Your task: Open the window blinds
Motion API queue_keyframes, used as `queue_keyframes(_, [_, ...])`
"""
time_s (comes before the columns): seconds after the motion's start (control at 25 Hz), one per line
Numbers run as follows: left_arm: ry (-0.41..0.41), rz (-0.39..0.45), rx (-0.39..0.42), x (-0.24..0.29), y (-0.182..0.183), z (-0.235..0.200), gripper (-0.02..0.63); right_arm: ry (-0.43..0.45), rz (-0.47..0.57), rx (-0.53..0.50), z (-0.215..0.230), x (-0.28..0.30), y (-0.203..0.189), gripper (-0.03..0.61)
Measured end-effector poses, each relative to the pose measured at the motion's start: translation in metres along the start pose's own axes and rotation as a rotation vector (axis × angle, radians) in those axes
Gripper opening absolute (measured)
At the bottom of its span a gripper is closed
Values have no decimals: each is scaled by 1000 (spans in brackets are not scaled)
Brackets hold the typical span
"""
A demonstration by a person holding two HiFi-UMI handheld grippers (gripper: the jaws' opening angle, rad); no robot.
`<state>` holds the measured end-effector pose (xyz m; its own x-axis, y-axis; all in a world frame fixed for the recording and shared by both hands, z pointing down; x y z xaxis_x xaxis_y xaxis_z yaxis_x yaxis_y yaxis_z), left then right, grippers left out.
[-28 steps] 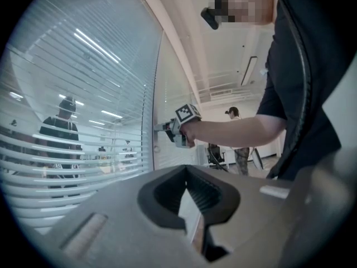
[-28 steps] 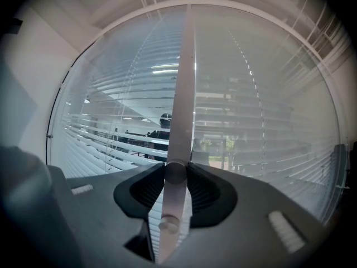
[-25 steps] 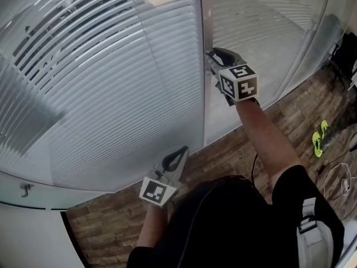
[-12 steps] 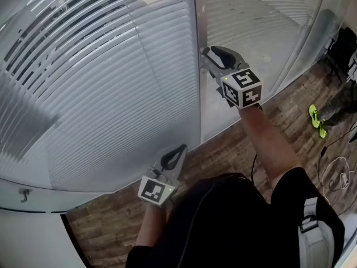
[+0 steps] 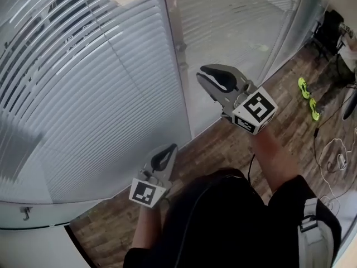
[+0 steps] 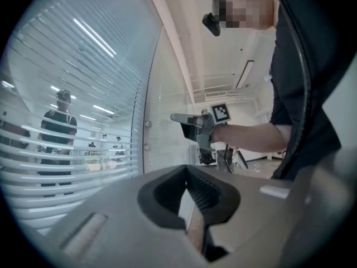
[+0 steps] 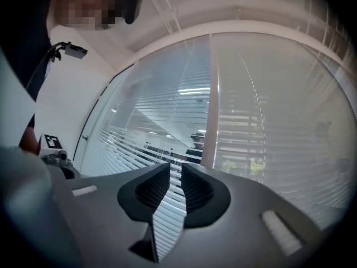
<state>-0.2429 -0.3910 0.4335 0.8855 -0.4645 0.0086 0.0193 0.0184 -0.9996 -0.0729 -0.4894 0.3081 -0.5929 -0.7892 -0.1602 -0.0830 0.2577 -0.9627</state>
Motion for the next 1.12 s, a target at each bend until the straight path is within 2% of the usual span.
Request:
queue_keyframes(0.12, [-18,-1,-4,8,1,3,5,33,20,-5,-8,-22,-1,39])
queue_keyframes(0.32, [-75,6,-1,22,7,16,5,28,11,5,-20,-61,-20,8])
queue_keyframes(0.52, [-99,15,0,38,13,28,5,41,44,88,-23,-98,-37,8])
queue_keyframes(0.76, [-97,13,-1,60,17,46,5,73,72,167,-14,-138,-54,6])
queue_keyframes(0.92, [-67,-4,20,74,22,54,5,147,40,213,-16,-157,-55,6])
queue_keyframes(1.12, [-29,29,39,89,37,62,5,226,48,187,-9,-173,-47,6])
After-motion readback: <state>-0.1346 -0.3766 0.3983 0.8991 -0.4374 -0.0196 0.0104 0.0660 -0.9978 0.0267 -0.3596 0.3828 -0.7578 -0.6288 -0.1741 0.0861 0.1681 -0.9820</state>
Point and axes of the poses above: the fingertips, and each gripper's own axes: x forward along the fingers, z to its right, y out of its top, the point moved 3 cm from there along -x, backward along the fingers
